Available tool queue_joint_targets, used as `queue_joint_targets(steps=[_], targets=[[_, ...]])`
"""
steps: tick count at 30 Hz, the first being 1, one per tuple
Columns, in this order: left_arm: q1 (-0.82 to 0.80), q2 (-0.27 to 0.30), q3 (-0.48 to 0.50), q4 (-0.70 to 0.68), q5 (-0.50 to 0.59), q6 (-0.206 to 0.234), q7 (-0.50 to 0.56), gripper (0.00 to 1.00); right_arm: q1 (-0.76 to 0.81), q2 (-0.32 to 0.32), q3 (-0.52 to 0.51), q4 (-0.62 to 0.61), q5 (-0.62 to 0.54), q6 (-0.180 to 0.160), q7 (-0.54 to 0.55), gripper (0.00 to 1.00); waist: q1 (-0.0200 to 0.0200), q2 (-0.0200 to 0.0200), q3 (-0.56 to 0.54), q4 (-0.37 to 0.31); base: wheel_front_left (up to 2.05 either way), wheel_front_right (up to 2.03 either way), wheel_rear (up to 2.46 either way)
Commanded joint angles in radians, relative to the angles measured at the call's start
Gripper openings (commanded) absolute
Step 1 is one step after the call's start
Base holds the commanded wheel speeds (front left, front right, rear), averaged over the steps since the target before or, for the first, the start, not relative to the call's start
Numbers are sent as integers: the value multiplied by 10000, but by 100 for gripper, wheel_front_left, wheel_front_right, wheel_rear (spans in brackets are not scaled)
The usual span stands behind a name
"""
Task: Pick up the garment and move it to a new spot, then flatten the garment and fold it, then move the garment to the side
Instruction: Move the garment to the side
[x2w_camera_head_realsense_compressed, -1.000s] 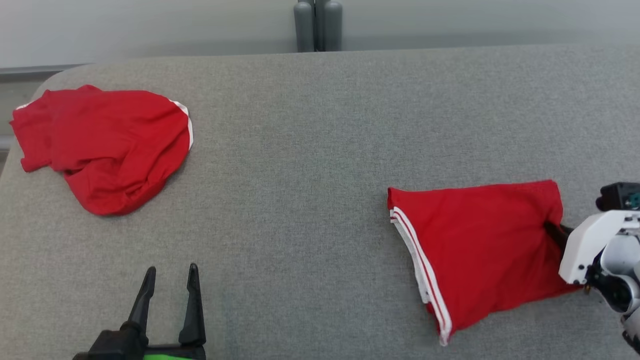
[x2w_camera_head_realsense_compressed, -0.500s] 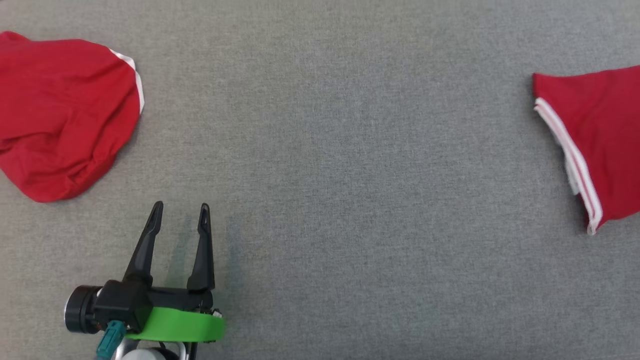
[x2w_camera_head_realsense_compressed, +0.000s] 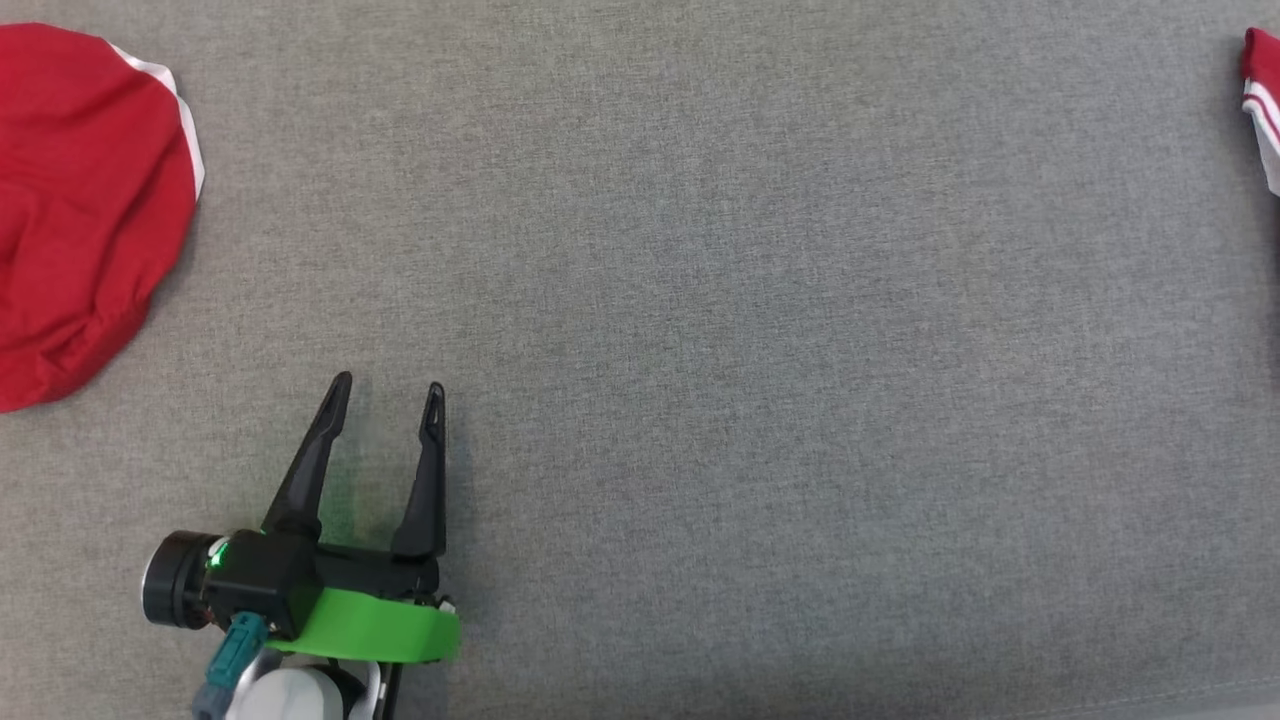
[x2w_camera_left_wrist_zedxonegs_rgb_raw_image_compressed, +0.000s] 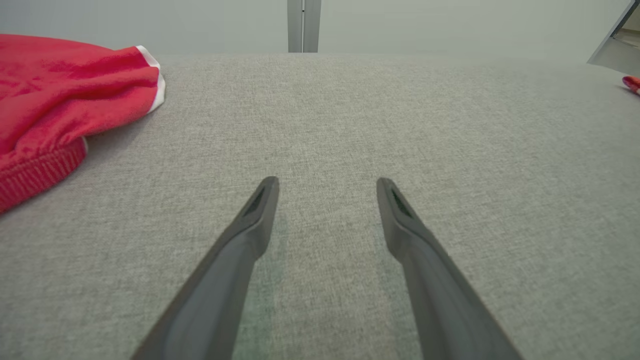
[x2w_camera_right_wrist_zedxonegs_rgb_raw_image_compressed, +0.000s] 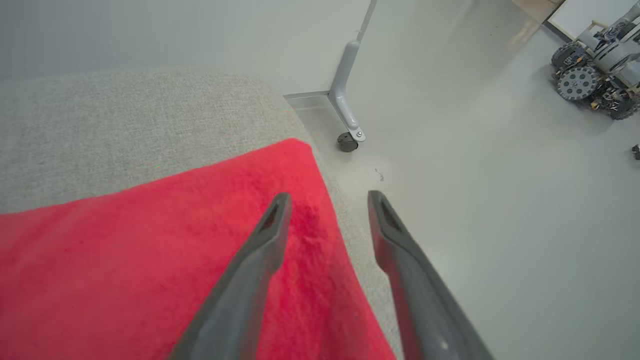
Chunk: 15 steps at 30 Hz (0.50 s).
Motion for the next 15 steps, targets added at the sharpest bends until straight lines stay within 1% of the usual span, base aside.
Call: queue_joint_targets(steps=[1,3,5,7,9,10,12,14,15], targets=[[-236,36,122,-34,-50,-6,-2,100,-243,45,-29,126,-261,-13,-410,100,-1,0,-65,-35,0,0,0],[-233,34,213,-7,-163,-3,-2,100,-361,190,-20,106,-577,-13,-1068,100,-1,0,-213,-101,0,0,0],[-277,34,317,23,-293,49,-2,100,-351,471,-5,-8,-771,-13,-1709,100,-1,0,-448,-198,0,0,0],[-201,34,358,128,-453,76,-2,100,-84,736,10,-173,-906,-13,-2181,100,-1,0,-877,-268,0,0,0],[-5,34,403,200,-597,109,-2,100,267,980,-35,-487,-1107,-15,-2474,100,-1,0,-1338,-336,0,0,0],[111,34,427,246,-644,133,-2,100,469,1201,-122,-678,-1093,-13,-2545,100,-1,0,-1597,-356,0,0,0],[423,34,487,322,-816,217,-2,100,1030,1522,-271,-1275,-1394,-13,-2637,100,-1,0,-2160,-425,0,0,0],[714,34,574,355,-952,312,-2,100,1744,2040,-508,-2331,-1705,-13,-2645,100,-1,0,-2733,-515,0,0,0],[920,36,627,380,-1054,353,-2,100,2289,2422,-742,-2953,-1864,-13,-2636,100,-1,0,-3035,-548,0,0,0]])
